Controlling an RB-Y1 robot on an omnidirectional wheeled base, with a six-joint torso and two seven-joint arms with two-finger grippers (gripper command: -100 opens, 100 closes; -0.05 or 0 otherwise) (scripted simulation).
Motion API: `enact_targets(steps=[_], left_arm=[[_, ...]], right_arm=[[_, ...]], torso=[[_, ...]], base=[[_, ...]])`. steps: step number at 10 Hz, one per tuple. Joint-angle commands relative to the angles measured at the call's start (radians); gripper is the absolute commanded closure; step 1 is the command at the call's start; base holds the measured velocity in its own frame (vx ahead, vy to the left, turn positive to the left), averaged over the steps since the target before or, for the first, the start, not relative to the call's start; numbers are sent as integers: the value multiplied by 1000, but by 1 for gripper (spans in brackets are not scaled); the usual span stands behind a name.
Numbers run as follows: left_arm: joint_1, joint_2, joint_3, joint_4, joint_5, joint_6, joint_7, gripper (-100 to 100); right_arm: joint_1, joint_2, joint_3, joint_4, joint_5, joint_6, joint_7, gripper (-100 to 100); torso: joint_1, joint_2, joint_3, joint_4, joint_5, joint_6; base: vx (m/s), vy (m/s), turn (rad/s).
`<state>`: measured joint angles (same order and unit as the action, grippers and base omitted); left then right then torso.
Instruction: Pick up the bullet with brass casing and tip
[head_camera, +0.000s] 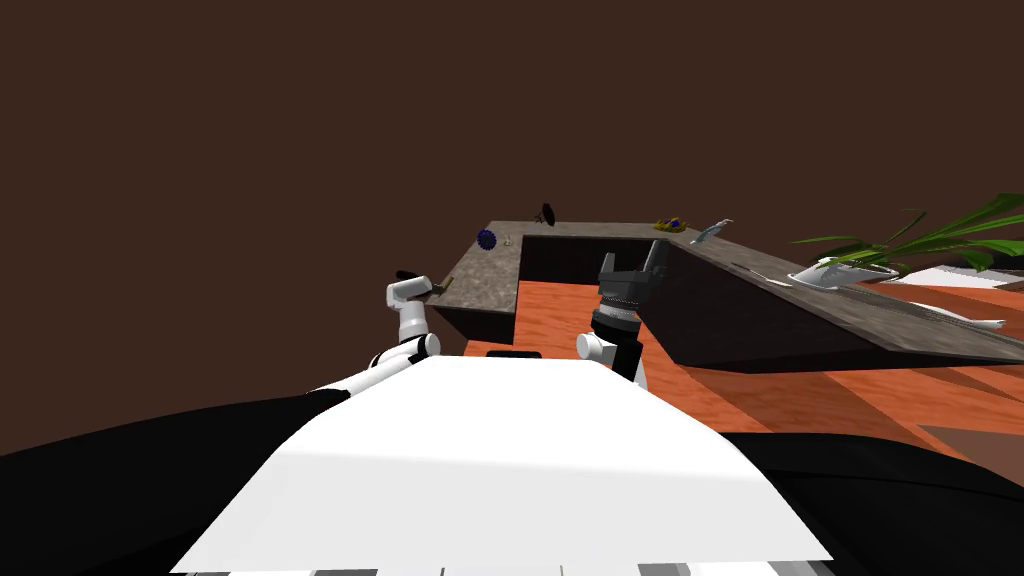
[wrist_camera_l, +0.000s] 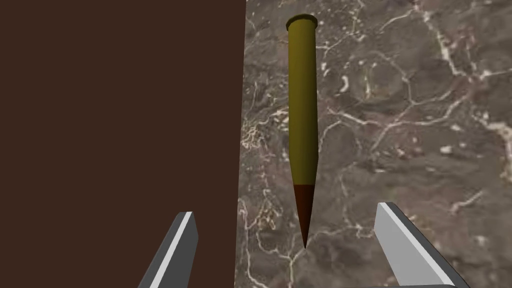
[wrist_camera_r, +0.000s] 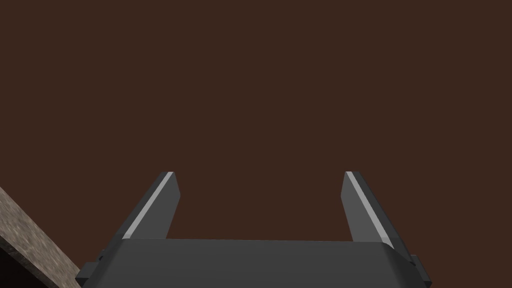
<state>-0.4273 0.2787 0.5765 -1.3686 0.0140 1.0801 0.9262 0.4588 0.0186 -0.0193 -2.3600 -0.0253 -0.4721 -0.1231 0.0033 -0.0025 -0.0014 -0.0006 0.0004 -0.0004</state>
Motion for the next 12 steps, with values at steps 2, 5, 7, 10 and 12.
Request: enact_targets(steps=[2, 5, 7, 10, 12], left_arm=[[-51, 7, -2, 63, -15, 76, 37, -100], [-83, 11, -5, 102, -26, 132, 57, -100], [-139, 19, -15, 171, -46, 196, 93, -100], [-185, 25, -27, 231, -64, 271, 121, -100], [-205, 28, -33, 263, -72, 297, 132, -100]], right_arm=[[0, 0, 0, 0, 0, 0, 0, 0], [0, 0, 0, 0, 0, 0, 0, 0], [0, 0, 0, 0, 0, 0, 0, 0], [0, 0, 0, 0, 0, 0, 0, 0], [0, 0, 0, 0, 0, 0, 0, 0]], torso=[[0, 0, 0, 0, 0, 0], [0, 1, 0, 0, 0, 0], [1, 0, 0, 0, 0, 0], [1, 0, 0, 0, 0, 0], [1, 1, 0, 0, 0, 0]], base=[[27, 42, -13], [21, 46, -15], [40, 74, -22], [30, 61, -20], [25, 52, -14]])
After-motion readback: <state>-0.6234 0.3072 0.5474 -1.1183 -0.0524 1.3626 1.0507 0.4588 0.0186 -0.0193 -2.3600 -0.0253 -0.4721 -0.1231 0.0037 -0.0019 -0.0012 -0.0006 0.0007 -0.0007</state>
